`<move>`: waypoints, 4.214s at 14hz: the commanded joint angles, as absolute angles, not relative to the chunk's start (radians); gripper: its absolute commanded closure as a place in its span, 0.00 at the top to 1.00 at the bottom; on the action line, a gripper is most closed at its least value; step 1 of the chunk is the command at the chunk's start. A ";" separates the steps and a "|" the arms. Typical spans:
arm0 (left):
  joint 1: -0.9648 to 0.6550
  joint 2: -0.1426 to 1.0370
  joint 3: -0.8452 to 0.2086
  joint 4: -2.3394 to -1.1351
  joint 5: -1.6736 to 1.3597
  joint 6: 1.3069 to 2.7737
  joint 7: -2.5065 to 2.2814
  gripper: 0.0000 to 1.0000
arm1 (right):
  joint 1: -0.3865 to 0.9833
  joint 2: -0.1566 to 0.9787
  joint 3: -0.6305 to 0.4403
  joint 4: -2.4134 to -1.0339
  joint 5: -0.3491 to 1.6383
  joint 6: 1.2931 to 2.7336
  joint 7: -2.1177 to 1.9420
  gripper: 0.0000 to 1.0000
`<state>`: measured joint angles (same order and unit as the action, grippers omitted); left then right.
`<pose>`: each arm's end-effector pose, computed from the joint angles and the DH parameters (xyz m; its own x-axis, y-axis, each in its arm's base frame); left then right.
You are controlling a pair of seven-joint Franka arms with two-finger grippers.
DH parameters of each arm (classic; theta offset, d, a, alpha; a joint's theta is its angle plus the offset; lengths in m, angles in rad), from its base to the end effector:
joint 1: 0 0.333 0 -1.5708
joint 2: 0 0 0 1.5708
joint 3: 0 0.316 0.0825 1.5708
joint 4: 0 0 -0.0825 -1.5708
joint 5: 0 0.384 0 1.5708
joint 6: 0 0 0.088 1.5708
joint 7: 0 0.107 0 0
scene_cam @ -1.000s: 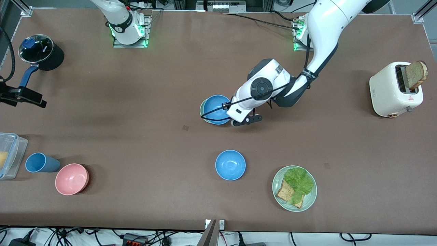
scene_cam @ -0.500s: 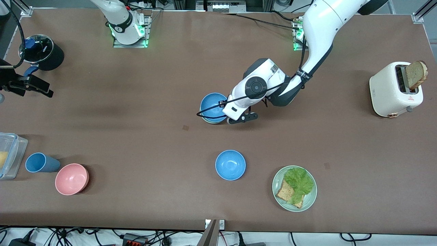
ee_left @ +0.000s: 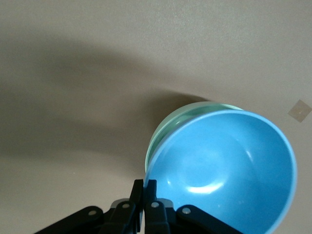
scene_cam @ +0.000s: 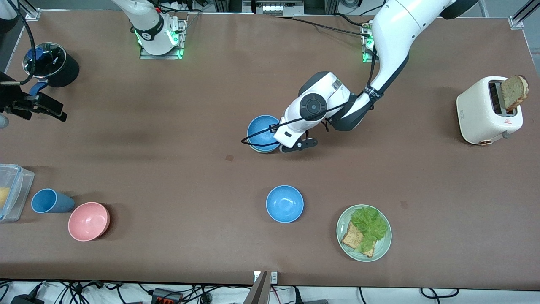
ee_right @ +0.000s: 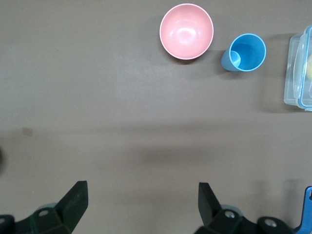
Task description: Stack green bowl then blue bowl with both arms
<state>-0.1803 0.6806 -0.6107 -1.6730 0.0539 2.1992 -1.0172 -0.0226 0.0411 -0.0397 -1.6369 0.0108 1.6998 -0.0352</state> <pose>0.5090 -0.4426 0.2630 0.9193 0.2582 -0.2969 0.3071 -0.9426 0.1311 0.5753 -0.0344 0.5812 0.9994 -0.0284 0.0221 -0.0282 -0.9996 -0.0083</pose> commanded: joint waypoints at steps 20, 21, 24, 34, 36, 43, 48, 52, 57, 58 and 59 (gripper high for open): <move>0.138 0.577 -0.661 -1.479 0.080 1.898 -0.451 0.86 | -0.018 0.006 -0.041 -1.654 -0.003 1.697 -0.043 1.00; 0.167 0.577 -0.658 -1.479 0.081 1.898 -0.366 0.98 | -0.018 0.006 -0.044 -1.654 -0.003 1.695 -0.043 1.00; 0.231 0.552 -0.658 -1.482 0.077 1.872 -0.189 1.00 | -0.020 0.006 -0.048 -1.654 -0.005 1.695 -0.043 1.00; 0.321 0.363 -0.542 -1.477 0.045 1.680 0.134 1.00 | -0.017 0.006 -0.041 -1.655 -0.011 1.700 -0.043 1.00; 0.250 0.272 -0.409 -1.528 0.019 1.678 0.124 1.00 | -0.017 0.006 -0.041 -1.657 -0.009 1.701 -0.040 1.00; 0.098 -0.023 -0.249 -1.651 -0.006 1.549 -0.080 1.00 | -0.015 0.006 -0.040 -1.657 -0.009 1.703 -0.043 1.00; 0.038 -0.015 -0.137 -1.696 -0.120 1.589 -0.064 1.00 | -0.015 0.006 -0.040 -1.657 -0.009 1.700 -0.044 1.00; 0.032 -0.015 -0.133 -1.694 -0.106 1.571 -0.071 1.00 | -0.014 0.006 -0.040 -1.657 -0.009 1.703 -0.044 1.00; 0.031 -0.015 -0.150 -1.686 -0.038 1.566 -0.078 1.00 | -0.014 0.008 -0.040 -1.658 -0.009 1.706 -0.044 1.00; 0.031 -0.015 -0.150 -1.687 -0.038 1.565 -0.078 1.00 | -0.014 0.008 -0.040 -1.658 -0.009 1.704 -0.044 1.00; 0.031 -0.014 -0.152 -1.683 -0.038 1.563 -0.077 1.00 | -0.014 0.008 -0.040 -1.658 -0.009 1.706 -0.044 1.00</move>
<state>0.0384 -0.0040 -0.1511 -1.6855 -0.0603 1.5724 -0.0686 -0.0175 0.0287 -0.0398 -1.6374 0.0052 1.6990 -0.0362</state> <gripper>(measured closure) 0.000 0.000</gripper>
